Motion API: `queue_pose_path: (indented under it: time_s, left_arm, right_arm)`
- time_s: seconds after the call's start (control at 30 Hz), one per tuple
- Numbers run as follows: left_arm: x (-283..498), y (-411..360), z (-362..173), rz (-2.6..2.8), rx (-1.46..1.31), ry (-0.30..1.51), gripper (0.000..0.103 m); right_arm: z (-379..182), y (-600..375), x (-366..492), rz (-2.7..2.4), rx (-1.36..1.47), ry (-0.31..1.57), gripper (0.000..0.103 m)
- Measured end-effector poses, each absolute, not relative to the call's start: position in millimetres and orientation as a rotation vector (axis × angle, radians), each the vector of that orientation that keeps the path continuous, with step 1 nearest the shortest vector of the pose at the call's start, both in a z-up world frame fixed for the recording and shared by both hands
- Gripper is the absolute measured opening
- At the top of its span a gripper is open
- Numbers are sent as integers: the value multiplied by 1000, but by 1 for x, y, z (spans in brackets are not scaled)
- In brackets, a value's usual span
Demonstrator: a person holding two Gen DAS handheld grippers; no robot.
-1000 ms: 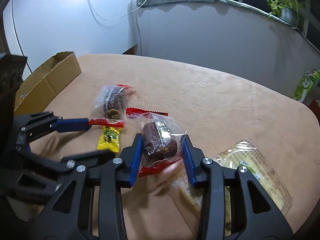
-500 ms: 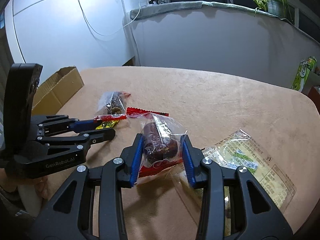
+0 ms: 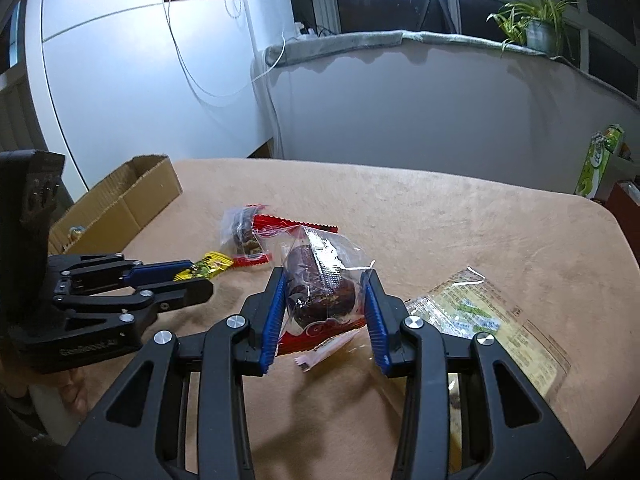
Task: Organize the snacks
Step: 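Carry the yellow candy with the left tool into the box while the right carries the candy bag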
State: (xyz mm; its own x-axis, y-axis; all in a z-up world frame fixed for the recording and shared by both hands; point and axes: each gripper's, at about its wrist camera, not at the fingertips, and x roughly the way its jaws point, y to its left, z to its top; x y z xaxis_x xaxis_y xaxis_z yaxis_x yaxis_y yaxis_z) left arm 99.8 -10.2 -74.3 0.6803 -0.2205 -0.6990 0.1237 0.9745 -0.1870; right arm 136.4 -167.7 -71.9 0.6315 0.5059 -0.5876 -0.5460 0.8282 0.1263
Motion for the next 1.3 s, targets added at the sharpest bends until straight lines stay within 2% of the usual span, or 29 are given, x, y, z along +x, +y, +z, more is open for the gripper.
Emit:
queue_pose_path:
  time_s: [0.57, 0.9, 1.3]
  left_arm:
    - [48, 22, -3, -202, -157, 588, 25]
    - [24, 65, 0, -143, -210, 532, 25]
    - [-9, 147, -11, 12, -259, 512, 25]
  right_arm:
    - [-4, -150, 85, 580, -114, 504, 39]
    - [2, -99, 73, 623, -193, 499, 39]
    - [0, 12, 58, 777, -290, 485, 39]
